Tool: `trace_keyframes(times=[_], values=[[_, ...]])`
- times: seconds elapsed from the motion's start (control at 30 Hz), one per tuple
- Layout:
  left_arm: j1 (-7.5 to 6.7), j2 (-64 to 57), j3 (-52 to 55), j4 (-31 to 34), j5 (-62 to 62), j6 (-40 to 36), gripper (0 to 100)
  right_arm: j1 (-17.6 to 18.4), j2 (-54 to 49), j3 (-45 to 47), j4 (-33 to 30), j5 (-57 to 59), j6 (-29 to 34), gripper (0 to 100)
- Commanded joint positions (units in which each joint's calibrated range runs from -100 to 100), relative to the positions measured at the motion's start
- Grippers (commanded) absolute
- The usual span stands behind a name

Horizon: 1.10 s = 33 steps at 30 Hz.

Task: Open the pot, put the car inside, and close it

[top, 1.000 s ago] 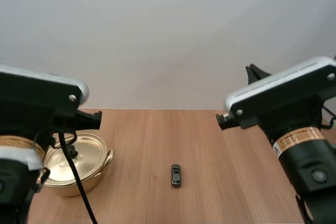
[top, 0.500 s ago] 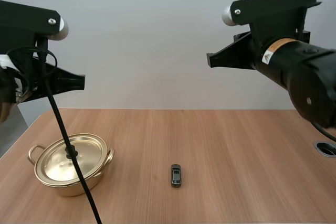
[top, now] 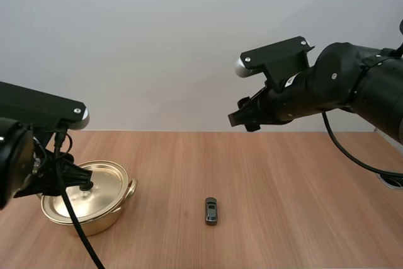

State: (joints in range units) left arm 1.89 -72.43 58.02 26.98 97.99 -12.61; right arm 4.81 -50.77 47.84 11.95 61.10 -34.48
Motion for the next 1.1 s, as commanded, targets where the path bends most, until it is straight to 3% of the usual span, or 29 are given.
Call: trace_keyframes(times=[0.0,0.17,0.7,0.8,0.97,1.07], values=[[0.01,0.0,1.7,-0.4,-6.2,0.1,100,0.0,0.1,0.0,16.4,29.3,-2.2,100],[0.01,0.0,5.0,-1.0,-15.1,-0.1,100,0.0,0.1,0.0,19.1,28.9,-2.6,100],[0.01,1.7,15.8,-0.8,-33.8,-2.6,100,0.0,3.5,0.0,16.4,30.9,-7.1,100],[0.01,5.0,16.0,1.2,-35.7,-4.9,100,0.0,5.6,0.0,16.3,32.4,-6.8,100],[0.01,12.3,16.0,9.8,-40.6,-12.6,100,0.0,7.0,0.0,17.3,32.4,-6.8,100],[0.01,16.5,16.0,9.6,-42.0,-13.0,100,0.0,7.0,0.0,17.9,32.4,-6.9,100]])
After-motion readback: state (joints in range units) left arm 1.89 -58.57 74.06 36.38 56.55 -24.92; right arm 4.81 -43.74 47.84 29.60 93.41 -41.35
